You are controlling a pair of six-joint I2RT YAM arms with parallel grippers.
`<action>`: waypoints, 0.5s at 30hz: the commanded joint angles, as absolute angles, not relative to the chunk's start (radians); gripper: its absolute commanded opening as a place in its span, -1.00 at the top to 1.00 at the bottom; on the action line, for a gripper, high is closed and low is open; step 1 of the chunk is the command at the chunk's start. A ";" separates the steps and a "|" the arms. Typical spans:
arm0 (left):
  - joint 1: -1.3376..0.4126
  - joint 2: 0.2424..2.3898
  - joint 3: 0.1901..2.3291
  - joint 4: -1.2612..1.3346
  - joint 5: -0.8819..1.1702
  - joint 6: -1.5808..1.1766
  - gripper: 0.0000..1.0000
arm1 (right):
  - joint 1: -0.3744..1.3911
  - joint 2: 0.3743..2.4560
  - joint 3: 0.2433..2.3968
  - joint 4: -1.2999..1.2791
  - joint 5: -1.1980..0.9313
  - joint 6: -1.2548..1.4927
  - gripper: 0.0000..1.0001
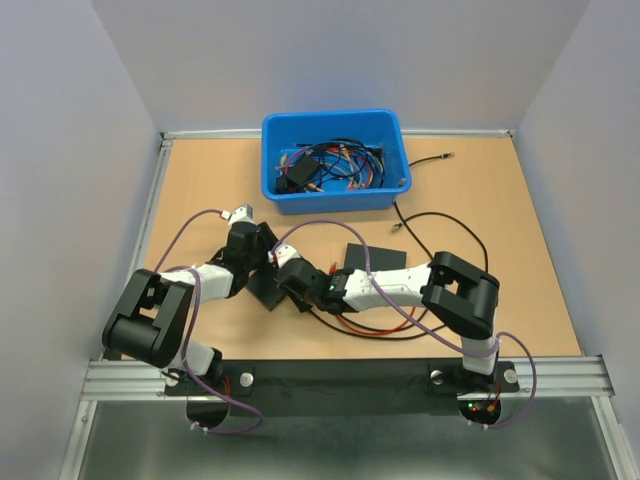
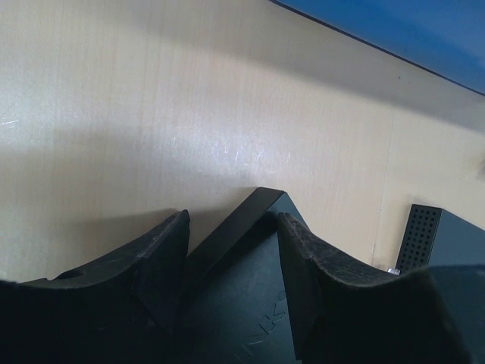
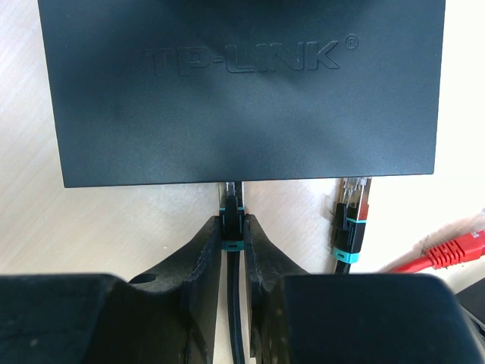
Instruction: Insert the plug into the switch port
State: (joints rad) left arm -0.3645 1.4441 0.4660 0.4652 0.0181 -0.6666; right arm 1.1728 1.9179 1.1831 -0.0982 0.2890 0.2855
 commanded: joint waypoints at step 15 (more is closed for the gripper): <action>-0.396 1.485 0.430 0.331 0.121 -0.706 -0.16 | 1.163 1.908 1.342 0.104 0.399 0.249 0.99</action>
